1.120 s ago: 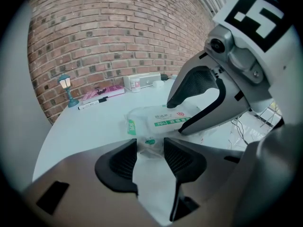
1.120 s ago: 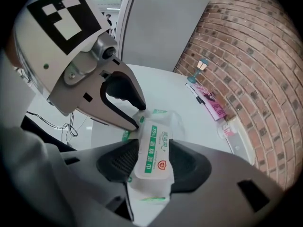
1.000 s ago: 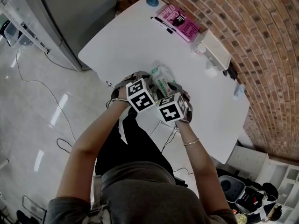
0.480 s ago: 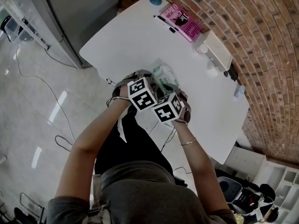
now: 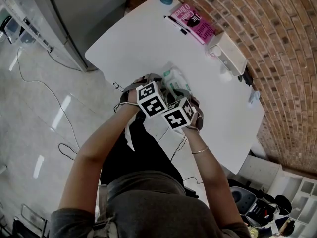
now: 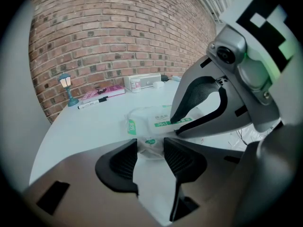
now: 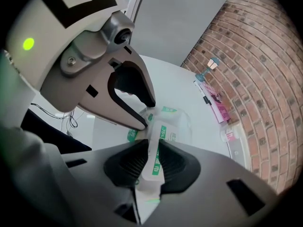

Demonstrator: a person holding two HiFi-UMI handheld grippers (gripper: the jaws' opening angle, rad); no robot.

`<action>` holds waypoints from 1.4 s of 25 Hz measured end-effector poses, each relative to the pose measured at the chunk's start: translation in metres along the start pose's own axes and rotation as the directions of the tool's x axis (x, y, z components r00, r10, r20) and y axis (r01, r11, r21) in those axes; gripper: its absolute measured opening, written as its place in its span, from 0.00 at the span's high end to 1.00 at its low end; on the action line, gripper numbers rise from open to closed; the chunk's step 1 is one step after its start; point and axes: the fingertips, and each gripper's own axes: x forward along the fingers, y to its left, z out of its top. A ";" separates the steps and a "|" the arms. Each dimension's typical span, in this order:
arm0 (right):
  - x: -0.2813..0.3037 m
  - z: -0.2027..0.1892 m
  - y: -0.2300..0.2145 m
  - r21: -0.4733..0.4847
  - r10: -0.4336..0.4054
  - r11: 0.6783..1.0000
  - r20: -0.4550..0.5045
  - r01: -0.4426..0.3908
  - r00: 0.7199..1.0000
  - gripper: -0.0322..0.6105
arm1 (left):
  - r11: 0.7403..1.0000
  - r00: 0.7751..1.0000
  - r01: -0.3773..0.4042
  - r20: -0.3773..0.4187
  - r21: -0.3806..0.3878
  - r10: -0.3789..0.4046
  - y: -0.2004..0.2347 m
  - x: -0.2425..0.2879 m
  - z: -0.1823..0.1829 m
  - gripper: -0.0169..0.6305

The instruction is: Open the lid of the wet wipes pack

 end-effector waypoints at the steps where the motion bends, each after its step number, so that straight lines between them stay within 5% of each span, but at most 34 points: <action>1: 0.000 0.000 0.000 0.004 0.005 1.000 -0.003 -0.005 1.000 0.84 | 1.000 1.000 0.001 0.000 -0.001 -0.001 0.000 0.000 0.000 0.70; 22: -0.009 0.004 -0.002 0.017 0.044 0.999 0.020 -0.044 0.999 0.90 | 1.000 1.000 0.002 -0.019 -0.001 -0.002 -0.001 0.004 0.000 0.71; 35: -0.012 0.006 -0.002 0.120 0.110 0.986 0.073 -0.118 0.991 0.91 | 1.000 1.000 0.013 -0.024 -0.005 -0.013 -0.001 0.006 -0.001 0.72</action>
